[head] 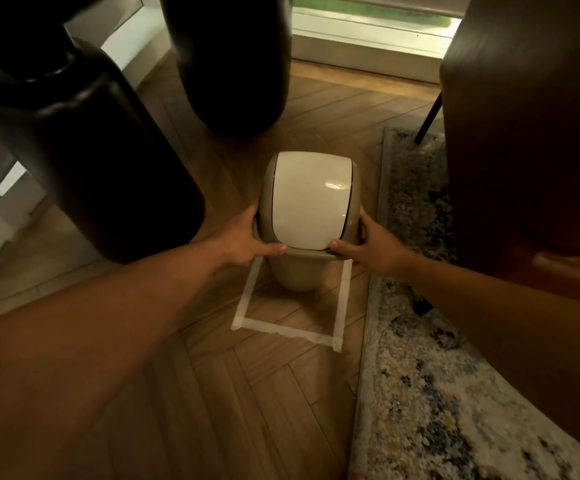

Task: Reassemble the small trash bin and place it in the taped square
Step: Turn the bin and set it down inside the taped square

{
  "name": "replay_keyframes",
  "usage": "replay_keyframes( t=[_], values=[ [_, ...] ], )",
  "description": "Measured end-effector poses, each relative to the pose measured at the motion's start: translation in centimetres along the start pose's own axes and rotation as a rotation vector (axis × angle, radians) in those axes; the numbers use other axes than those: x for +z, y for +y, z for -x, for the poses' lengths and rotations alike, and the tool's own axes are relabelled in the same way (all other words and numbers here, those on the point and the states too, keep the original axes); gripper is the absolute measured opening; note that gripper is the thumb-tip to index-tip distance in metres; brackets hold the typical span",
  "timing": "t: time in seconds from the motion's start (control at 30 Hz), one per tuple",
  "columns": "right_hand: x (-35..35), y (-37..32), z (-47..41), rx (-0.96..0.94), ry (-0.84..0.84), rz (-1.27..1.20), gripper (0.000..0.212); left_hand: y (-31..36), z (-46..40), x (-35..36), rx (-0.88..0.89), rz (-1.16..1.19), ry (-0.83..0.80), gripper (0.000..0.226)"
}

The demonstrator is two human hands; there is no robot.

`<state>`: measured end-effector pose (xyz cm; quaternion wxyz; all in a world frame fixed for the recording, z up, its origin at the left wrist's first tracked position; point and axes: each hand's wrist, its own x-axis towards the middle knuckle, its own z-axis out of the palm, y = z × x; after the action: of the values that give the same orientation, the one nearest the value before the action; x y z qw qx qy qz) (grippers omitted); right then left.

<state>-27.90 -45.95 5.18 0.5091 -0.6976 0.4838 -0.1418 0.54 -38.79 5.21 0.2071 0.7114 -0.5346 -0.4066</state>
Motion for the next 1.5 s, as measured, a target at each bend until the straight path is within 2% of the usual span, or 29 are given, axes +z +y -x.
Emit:
replay_keyframes(
  t=[0.4, 0.67, 1.0, 1.13, 1.2, 1.27, 1.37, 1.5],
  values=[
    [1.7, 0.0, 4.0, 0.014, 0.030, 0.045, 0.106, -0.5, 2.6, 0.5, 0.079, 0.065, -0.043, 0.125],
    [2.6, 0.1, 6.1, 0.012, 0.033, 0.062, 0.105, -0.6, 4.7, 0.7, 0.152, 0.009, -0.054, 0.121],
    [2.8, 1.7, 8.5, 0.020, 0.009, -0.002, 0.110, -1.4, 6.7, 2.5, 0.138, 0.113, -0.102, 0.125],
    [2.3, 1.9, 9.3, 0.003, 0.064, 0.098, 0.123, -1.6, 7.4, 3.0, 0.158, 0.040, -0.028, 0.139],
    [2.2, 1.9, 9.9, -0.005, 0.117, 0.257, 0.137, -1.7, 7.7, 3.2, 0.177, 0.002, 0.027, 0.145],
    [2.3, 2.0, 10.5, -0.108, 0.159, 0.410, 0.142, -2.1, 7.9, 3.5, 0.237, -0.048, 0.049, 0.145],
    [2.9, 2.1, 10.7, -0.227, 0.153, 0.480, 0.144, -2.4, 8.1, 4.2, 0.306, -0.093, 0.051, 0.142],
    [3.9, 2.8, 9.9, -0.227, 0.146, 0.413, 0.137, -2.7, 7.7, 4.4, 0.313, -0.096, 0.072, 0.137]
  ],
)
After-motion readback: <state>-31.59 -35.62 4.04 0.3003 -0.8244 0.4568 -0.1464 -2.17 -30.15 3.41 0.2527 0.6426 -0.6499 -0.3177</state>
